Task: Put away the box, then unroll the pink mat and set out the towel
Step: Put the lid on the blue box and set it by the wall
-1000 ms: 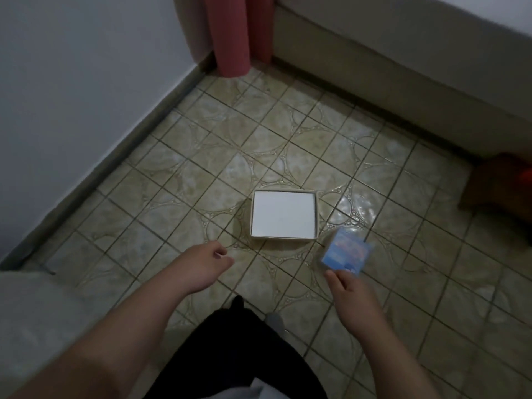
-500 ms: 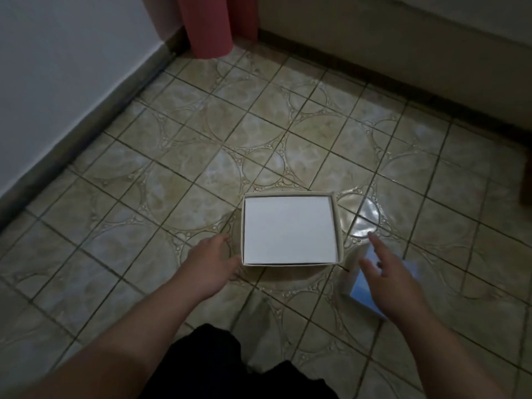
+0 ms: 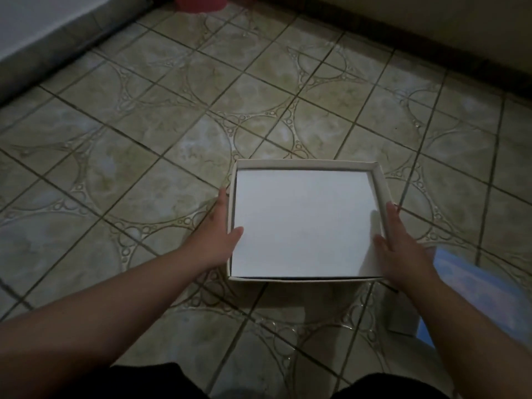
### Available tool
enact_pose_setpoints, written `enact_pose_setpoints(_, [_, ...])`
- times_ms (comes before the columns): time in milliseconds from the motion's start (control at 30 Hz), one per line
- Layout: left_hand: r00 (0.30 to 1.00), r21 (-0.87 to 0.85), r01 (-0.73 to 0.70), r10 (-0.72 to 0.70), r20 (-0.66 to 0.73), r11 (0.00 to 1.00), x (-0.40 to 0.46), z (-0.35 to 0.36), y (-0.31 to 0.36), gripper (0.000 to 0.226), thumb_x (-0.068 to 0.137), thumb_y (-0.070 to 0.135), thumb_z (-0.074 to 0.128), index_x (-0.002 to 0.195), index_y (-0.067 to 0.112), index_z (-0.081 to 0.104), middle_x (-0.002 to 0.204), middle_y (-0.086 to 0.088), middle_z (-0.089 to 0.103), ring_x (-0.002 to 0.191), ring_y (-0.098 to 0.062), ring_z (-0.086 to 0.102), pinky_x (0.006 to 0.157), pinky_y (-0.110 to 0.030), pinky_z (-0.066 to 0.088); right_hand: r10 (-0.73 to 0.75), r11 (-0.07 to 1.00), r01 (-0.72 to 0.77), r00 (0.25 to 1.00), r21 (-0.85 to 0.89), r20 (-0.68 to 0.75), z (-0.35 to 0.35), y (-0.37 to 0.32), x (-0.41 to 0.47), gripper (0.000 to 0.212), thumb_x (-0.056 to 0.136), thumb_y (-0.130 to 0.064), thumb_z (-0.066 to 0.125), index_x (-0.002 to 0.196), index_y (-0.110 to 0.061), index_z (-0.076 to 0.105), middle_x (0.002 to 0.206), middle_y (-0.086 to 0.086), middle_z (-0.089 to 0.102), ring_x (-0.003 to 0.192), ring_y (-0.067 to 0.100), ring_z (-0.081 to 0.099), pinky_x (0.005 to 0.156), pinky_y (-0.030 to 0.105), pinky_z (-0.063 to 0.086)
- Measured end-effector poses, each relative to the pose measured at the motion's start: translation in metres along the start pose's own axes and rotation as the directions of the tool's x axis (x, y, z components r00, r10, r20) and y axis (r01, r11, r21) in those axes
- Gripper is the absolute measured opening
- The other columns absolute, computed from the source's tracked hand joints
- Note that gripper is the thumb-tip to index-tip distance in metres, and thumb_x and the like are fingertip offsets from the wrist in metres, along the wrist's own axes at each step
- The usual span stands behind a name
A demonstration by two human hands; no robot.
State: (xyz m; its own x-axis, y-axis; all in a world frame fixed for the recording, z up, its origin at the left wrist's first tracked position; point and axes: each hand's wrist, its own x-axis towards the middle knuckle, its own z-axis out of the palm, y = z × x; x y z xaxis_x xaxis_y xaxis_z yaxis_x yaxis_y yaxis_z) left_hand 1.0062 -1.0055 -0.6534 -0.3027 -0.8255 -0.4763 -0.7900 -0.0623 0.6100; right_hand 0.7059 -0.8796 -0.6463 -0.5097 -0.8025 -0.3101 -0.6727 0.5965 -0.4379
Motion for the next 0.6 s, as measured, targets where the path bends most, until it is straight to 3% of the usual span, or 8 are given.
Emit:
enact_pose_setpoints(67, [1.000,0.007,0.010,-0.010,0.012,1.000,0.001,0.004,-0.002,0.081,0.095,0.030,0.042,0.142,0.038,-0.024,0.147,-0.012,0.039,0.106,-0.026,0.058,0.089,-0.028,0.042,0.042,0.999,-0.041,0.998,0.011,-0.053,0.004,0.002,0.001,0.068,0.097,-0.023,0.044,0.149,-0.039,0.004,0.130,0.025,0.055,0.102,0.042,0.059,0.076,0.032,0.031])
enact_pose_setpoints(133, [1.000,-0.019,0.018,-0.018,0.000,1.000,0.000,0.007,0.000,0.079,0.095,0.022,0.039,0.143,0.037,-0.022,0.114,-0.012,0.057,0.065,-0.010,0.047,0.062,-0.023,0.038,0.087,0.996,-0.085,0.992,0.036,-0.088,0.002,0.003,0.003,0.067,0.098,-0.020,0.042,0.149,-0.040,0.004,0.118,0.029,0.060,0.088,0.040,0.059,0.073,0.034,0.035])
enact_pose_setpoints(167, [1.000,-0.023,0.012,-0.012,-0.004,1.000,0.000,0.008,0.002,0.079,0.095,0.017,0.038,0.145,0.033,-0.021,0.094,-0.002,0.053,0.060,-0.003,0.036,0.057,-0.019,0.030,0.108,0.994,-0.104,0.990,0.040,-0.088,0.001,0.003,0.005,0.065,0.098,-0.019,0.040,0.149,-0.039,0.006,0.116,0.029,0.060,0.090,0.041,0.058,0.075,0.036,0.038])
enact_pose_setpoints(233, [1.000,0.016,-0.023,0.023,0.006,1.000,0.000,0.006,0.005,0.078,0.094,0.007,0.037,0.147,0.024,-0.017,0.082,0.011,0.037,0.062,-0.004,0.032,0.059,-0.021,0.034,0.149,0.989,-0.146,0.986,0.037,-0.082,0.001,0.003,0.009,0.058,0.099,-0.017,0.037,0.150,-0.035,0.015,0.120,0.029,0.057,0.104,0.045,0.055,0.084,0.040,0.040])
enact_pose_setpoints(300, [0.999,0.034,-0.030,0.030,0.011,0.999,-0.003,0.001,0.006,0.075,0.094,0.004,0.035,0.149,0.021,-0.013,0.084,0.009,0.043,0.068,-0.009,0.039,0.064,-0.025,0.038,0.176,0.984,-0.175,0.980,0.019,-0.093,0.001,0.001,0.010,0.052,0.100,-0.019,0.036,0.149,-0.030,0.022,0.123,0.031,0.056,0.110,0.046,0.052,0.089,0.042,0.040])
enact_pose_setpoints(367, [1.000,0.046,-0.025,0.025,0.008,0.999,-0.008,-0.005,0.007,0.073,0.094,0.002,0.034,0.149,0.018,-0.010,0.107,-0.014,0.059,0.078,-0.018,0.051,0.075,-0.030,0.042,0.165,0.986,-0.165,0.982,0.013,-0.092,0.003,-0.004,0.007,0.051,0.100,-0.020,0.036,0.148,-0.028,0.025,0.125,0.031,0.054,0.112,0.046,0.052,0.090,0.042,0.040])
enact_pose_setpoints(467, [1.000,0.026,-0.006,0.006,-0.016,1.000,-0.024,-0.020,0.003,0.070,0.094,0.000,0.033,0.149,0.018,-0.007,0.139,-0.022,0.044,0.088,-0.023,0.056,0.086,-0.034,0.046,0.121,0.992,-0.120,0.990,0.027,-0.066,0.002,-0.018,0.000,0.049,0.099,-0.021,0.037,0.147,-0.028,0.029,0.126,0.031,0.054,0.112,0.045,0.052,0.091,0.043,0.041])
enact_pose_setpoints(600, [0.991,-0.083,0.089,-0.097,-0.090,0.993,-0.050,-0.044,-0.014,0.069,0.094,0.006,0.032,0.149,0.026,-0.005,0.122,-0.021,0.057,0.090,-0.023,0.055,0.083,-0.036,0.046,0.008,1.000,-0.008,0.998,-0.008,-0.059,-0.006,-0.056,-0.006,0.049,0.098,-0.019,0.037,0.146,-0.026,0.031,0.122,0.032,0.055,0.107,0.046,0.054,0.089,0.046,0.043])
